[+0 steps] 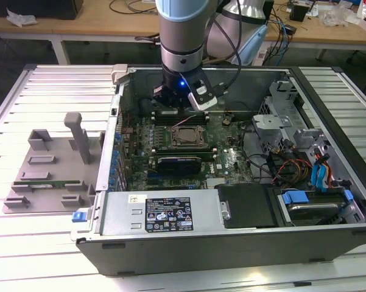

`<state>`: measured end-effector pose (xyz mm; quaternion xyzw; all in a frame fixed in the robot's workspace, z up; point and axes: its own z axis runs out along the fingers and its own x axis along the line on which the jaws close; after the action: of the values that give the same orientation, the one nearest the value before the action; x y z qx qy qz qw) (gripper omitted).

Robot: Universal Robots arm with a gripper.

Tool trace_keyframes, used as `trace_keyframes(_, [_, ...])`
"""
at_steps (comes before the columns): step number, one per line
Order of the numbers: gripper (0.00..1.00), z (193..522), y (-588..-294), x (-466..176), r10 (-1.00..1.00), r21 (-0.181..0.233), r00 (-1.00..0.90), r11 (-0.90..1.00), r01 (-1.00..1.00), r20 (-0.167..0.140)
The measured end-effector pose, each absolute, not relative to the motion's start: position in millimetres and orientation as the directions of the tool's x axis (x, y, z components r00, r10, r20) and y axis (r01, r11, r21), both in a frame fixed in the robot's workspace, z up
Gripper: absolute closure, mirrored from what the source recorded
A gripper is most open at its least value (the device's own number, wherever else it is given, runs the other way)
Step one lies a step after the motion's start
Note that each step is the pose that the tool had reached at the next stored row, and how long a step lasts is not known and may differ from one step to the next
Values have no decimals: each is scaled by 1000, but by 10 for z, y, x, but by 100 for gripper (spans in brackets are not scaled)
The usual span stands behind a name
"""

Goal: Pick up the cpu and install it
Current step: 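Install the first cpu locking lever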

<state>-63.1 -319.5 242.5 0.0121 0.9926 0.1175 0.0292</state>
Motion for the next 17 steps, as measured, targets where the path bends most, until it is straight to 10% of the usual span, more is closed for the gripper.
trace_keyframes(17, [89, 2395, -3160, -609, 75, 178, -996, 982, 64, -57])
